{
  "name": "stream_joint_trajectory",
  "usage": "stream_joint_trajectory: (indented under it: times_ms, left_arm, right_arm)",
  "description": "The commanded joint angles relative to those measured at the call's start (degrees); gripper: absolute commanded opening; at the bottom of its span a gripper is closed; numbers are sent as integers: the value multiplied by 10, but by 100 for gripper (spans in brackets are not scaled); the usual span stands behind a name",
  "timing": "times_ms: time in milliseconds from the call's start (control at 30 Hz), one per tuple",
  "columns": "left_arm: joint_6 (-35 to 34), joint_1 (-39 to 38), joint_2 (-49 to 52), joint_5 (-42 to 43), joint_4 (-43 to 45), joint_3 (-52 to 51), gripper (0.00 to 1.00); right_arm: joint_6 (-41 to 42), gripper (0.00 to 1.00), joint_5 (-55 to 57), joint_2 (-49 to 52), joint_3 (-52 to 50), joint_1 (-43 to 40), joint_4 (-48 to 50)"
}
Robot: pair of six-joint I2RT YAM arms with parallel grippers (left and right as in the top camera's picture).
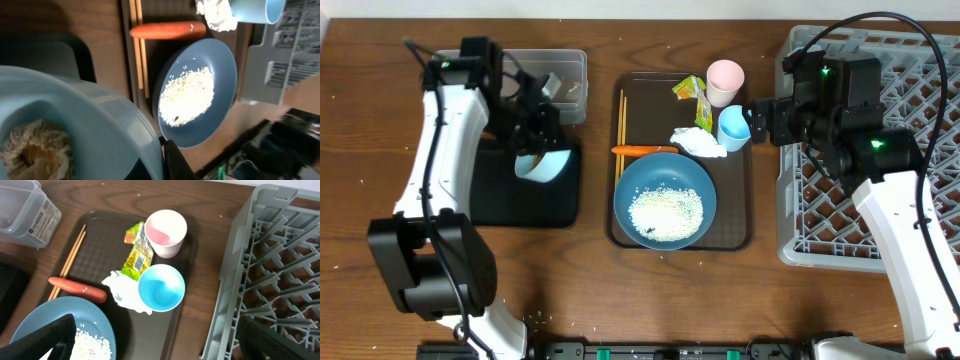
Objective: Sort waste into correct bins and load items into the dishwasher rack
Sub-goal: 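Tip the bowl over the black tray to dump the food scrap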
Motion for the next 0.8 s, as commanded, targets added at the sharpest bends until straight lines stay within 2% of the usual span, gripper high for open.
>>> stream_joint_trajectory:
  times_ms: [0, 233, 400, 767]
  left_arm:
    - [28, 36, -17, 84, 19, -53, 6]
    - [38, 117, -38, 212, 96, -158, 7]
    - [64, 164, -38, 296, 99, -184, 6]
    - [52, 261, -38, 456, 90, -230, 6]
  right_arm:
    - [2, 95, 6, 3, 6, 5, -1]
    - [2, 95, 5, 3, 6, 5, -2]
    - [2, 95, 5, 3, 6, 5, -3]
    - [2, 96, 5, 3, 6, 5, -2]
